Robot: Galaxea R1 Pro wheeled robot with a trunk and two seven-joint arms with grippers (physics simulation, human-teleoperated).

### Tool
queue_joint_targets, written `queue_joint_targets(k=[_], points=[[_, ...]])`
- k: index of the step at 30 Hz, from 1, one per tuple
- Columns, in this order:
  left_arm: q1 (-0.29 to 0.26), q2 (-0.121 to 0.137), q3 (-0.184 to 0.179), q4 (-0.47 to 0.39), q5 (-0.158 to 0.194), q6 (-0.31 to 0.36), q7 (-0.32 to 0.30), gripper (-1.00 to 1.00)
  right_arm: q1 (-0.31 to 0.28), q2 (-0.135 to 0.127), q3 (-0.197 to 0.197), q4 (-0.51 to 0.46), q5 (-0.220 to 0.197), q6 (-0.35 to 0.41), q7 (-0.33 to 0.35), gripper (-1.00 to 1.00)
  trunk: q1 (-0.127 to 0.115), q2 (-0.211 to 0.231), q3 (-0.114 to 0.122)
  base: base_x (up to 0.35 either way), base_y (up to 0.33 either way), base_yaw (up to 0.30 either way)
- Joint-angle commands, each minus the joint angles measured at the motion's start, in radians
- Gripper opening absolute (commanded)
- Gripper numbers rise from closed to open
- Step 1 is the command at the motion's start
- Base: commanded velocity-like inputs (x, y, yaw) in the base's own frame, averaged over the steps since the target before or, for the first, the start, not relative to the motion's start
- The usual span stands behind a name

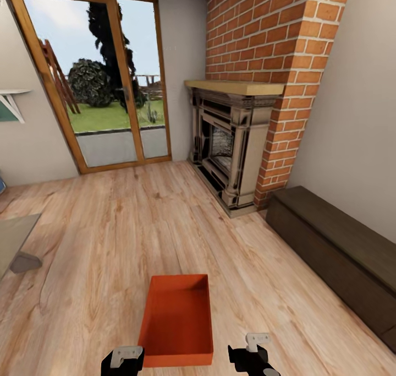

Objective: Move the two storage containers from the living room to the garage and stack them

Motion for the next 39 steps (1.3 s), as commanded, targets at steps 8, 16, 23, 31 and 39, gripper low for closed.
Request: queue_joint_targets(k=[8, 16, 23, 31, 39], points=[[-0.001, 0.000, 0.003, 0.001, 0.001, -0.003, -0.002, 1.00, -0.001, 0.000, 0.002, 0.001, 0.001, -0.003, -0.002, 1.00, 0.000, -0.001, -0.001, 0.009, 0.000, 0.086], [-0.001, 0.000, 0.003, 0.001, 0.001, -0.003, -0.002, 1.00, -0.001, 0.000, 0.002, 0.001, 0.001, -0.003, -0.002, 1.00, 0.000, -0.001, -0.001, 0.000, 0.000, 0.062], [-0.001, 0.000, 0.003, 0.001, 0.001, -0.003, -0.002, 1.00, -0.001, 0.000, 0.002, 0.001, 0.001, -0.003, -0.002, 1.00, 0.000, -0.001, -0.001, 0.009, 0.000, 0.046], [-0.001, 0.000, 0.003, 0.001, 0.001, -0.003, -0.002, 1.00, -0.001, 0.000, 0.002, 0.001, 0.001, -0.003, -0.002, 1.00, 0.000, -0.001, -0.001, 0.159, 0.000, 0.005], [-0.001, 0.000, 0.003, 0.001, 0.001, -0.003, -0.002, 1.00, -0.001, 0.000, 0.002, 0.001, 0.001, -0.003, -0.002, 1.00, 0.000, -0.001, -0.001, 0.052, 0.000, 0.000]])
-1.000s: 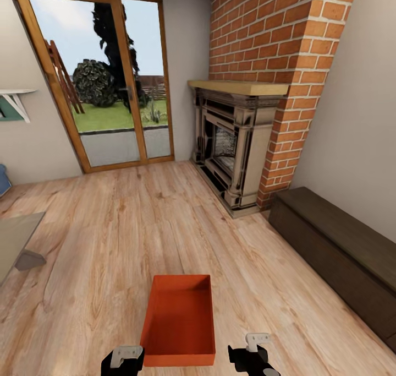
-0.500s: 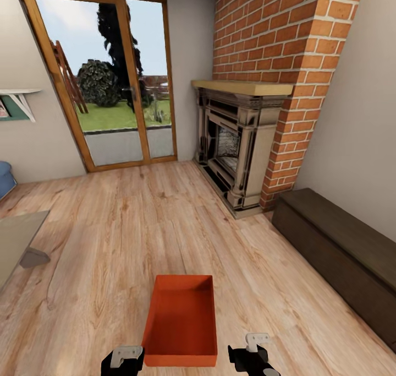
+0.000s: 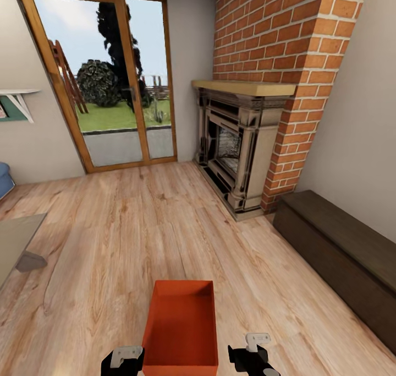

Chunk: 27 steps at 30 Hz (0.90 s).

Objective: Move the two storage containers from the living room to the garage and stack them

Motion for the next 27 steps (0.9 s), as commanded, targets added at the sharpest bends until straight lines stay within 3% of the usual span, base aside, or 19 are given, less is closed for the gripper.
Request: queue_joint_targets(k=[1, 17, 27], points=[[-0.001, 0.000, 0.003, 0.001, 0.001, -0.003, -0.002, 1.00, -0.001, 0.000, 0.002, 0.001, 0.001, -0.003, -0.002, 1.00, 0.000, -0.001, -0.001, 0.011, 0.000, 0.000], [-0.001, 0.000, 0.003, 0.001, 0.001, -0.003, -0.002, 1.00, -0.001, 0.000, 0.002, 0.001, 0.001, -0.003, -0.002, 1.00, 0.000, -0.001, -0.001, 0.002, 0.000, 0.106], [-0.001, 0.000, 0.003, 0.001, 0.001, -0.003, -0.002, 1.00, 0.000, 0.000, 0.002, 0.001, 0.001, -0.003, -0.002, 1.00, 0.000, -0.001, -0.001, 0.024, 0.000, 0.021]])
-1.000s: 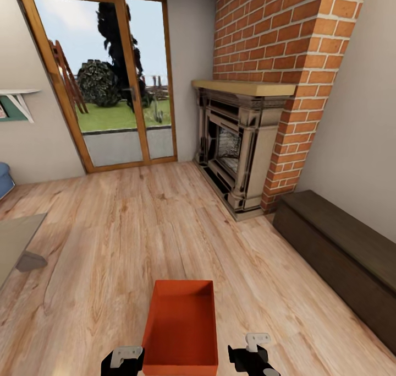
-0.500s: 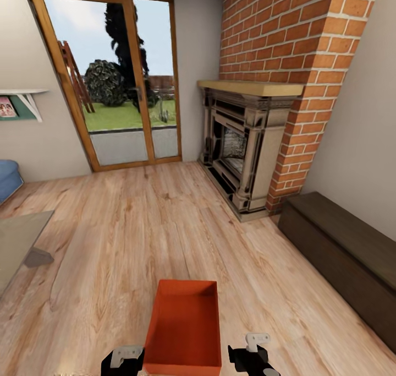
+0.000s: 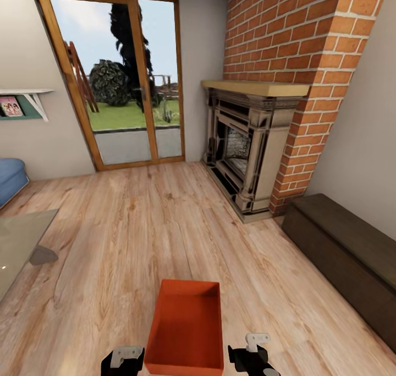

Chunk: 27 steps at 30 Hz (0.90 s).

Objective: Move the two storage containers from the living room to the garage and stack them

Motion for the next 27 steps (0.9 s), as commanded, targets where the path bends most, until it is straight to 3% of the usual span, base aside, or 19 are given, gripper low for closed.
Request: queue_joint_targets(k=[1, 10, 27], points=[[-0.001, 0.000, 0.003, 0.001, 0.001, -0.003, -0.002, 1.00, -0.001, 0.000, 0.002, 0.001, 0.001, -0.003, -0.002, 1.00, 0.000, 0.000, -0.001, 0.125, 0.000, 0.005], [-0.001, 0.000, 0.003, 0.001, 0.001, -0.003, -0.002, 1.00, -0.001, 0.000, 0.002, 0.001, 0.001, -0.003, -0.002, 1.00, 0.000, 0.000, -0.001, 0.194, 0.000, 0.002], [-0.001, 0.000, 0.003, 0.001, 0.001, -0.003, -0.002, 1.00, -0.001, 0.000, 0.002, 0.001, 0.001, -0.003, -0.002, 1.00, 0.000, 0.000, -0.001, 0.089, 0.041, 0.000]])
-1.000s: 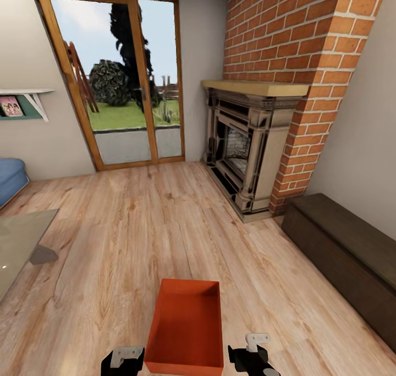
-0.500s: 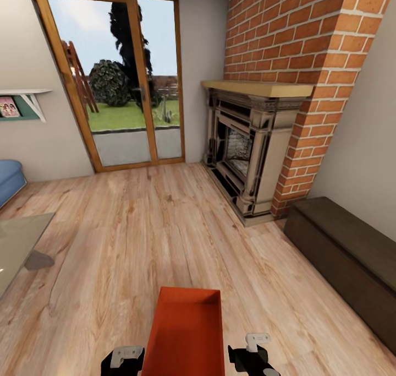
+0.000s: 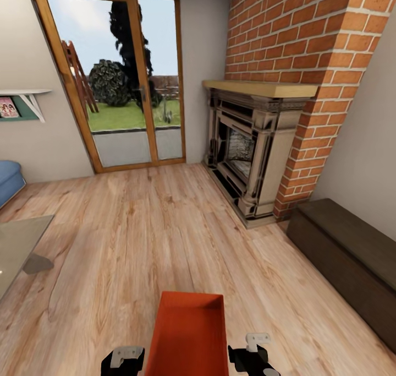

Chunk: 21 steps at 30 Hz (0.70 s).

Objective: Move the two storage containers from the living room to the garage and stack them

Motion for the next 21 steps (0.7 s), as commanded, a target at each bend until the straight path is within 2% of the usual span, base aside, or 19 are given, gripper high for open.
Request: queue_joint_targets(k=[1, 21], points=[[-0.001, 0.000, 0.003, 0.001, 0.001, -0.003, -0.002, 1.00, -0.001, 0.000, 0.002, 0.001, 0.001, -0.003, -0.002, 1.00, 0.000, -0.001, -0.001, 0.095, 0.051, 0.000], [-0.001, 0.000, 0.003, 0.001, 0.001, -0.003, -0.002, 1.00, -0.001, 0.000, 0.002, 0.001, 0.001, -0.003, -0.002, 1.00, 0.000, -0.001, -0.001, 0.012, 0.056, 0.000]])
